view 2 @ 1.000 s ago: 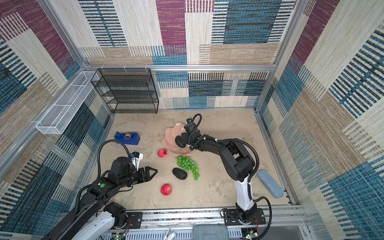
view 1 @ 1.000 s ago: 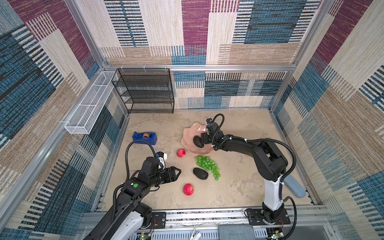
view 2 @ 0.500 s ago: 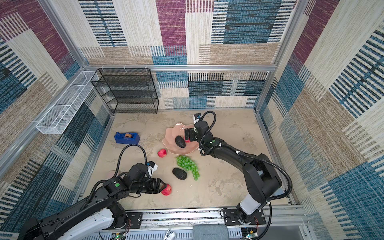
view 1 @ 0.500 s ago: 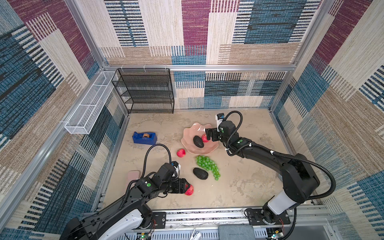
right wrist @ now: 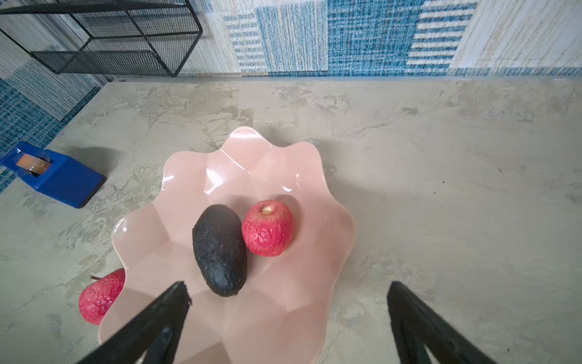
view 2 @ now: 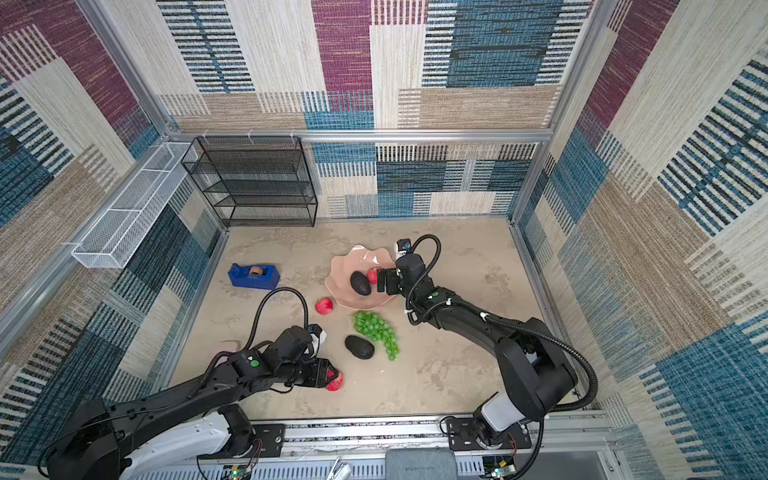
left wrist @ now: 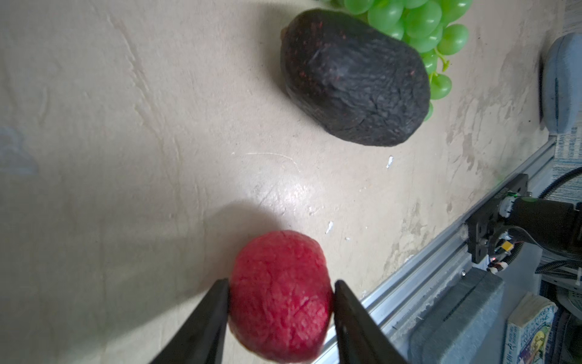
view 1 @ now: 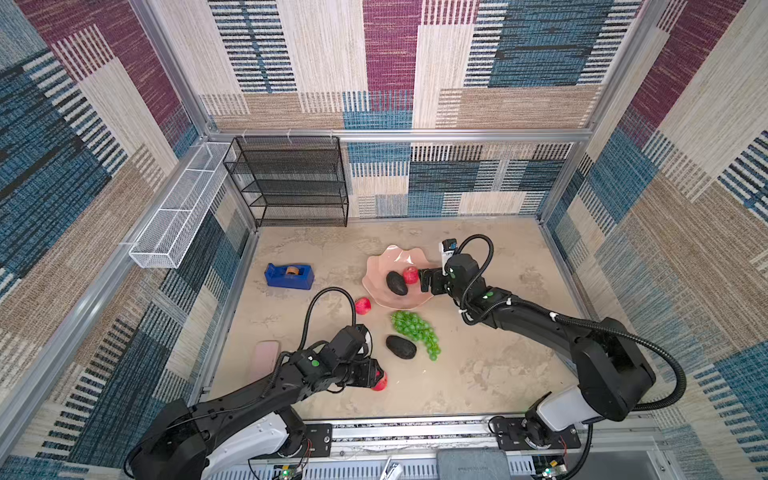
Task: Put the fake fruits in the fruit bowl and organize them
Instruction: 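Grasp the red apple nearest the robot with the left gripper while the right gripper withdraws, then lower the apple into the bowl with the left gripper and release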
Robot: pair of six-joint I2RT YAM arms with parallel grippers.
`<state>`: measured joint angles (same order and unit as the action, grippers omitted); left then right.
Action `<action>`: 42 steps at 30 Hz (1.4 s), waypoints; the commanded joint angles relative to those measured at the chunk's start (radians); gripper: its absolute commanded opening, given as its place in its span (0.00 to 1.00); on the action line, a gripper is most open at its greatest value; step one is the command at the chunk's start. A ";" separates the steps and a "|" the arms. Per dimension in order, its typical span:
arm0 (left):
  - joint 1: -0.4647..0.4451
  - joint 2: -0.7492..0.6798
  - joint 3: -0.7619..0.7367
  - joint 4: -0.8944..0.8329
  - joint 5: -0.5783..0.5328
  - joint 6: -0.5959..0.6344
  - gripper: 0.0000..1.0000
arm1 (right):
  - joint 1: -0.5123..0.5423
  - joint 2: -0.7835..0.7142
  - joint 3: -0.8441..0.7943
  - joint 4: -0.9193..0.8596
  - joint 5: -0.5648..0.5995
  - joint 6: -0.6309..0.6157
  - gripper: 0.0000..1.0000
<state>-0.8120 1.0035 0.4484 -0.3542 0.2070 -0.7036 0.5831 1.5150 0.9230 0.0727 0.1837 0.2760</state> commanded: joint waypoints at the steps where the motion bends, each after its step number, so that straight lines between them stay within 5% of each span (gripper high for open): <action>1: 0.001 -0.027 -0.003 0.011 -0.029 0.004 0.50 | 0.000 -0.014 0.007 0.049 0.009 0.008 1.00; 14: 0.012 -0.064 0.194 -0.003 -0.165 0.105 0.47 | -0.001 -0.103 -0.044 0.044 0.037 0.008 1.00; 29: 0.327 0.426 0.579 0.166 -0.004 0.300 0.47 | -0.002 -0.299 -0.138 -0.014 0.067 0.008 1.00; 42: 0.359 0.737 0.732 0.159 0.005 0.298 0.47 | -0.002 -0.402 -0.215 -0.060 0.134 -0.003 1.00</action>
<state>-0.4522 1.7130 1.1553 -0.1967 0.2153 -0.4171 0.5823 1.1252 0.7128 0.0170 0.2890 0.2756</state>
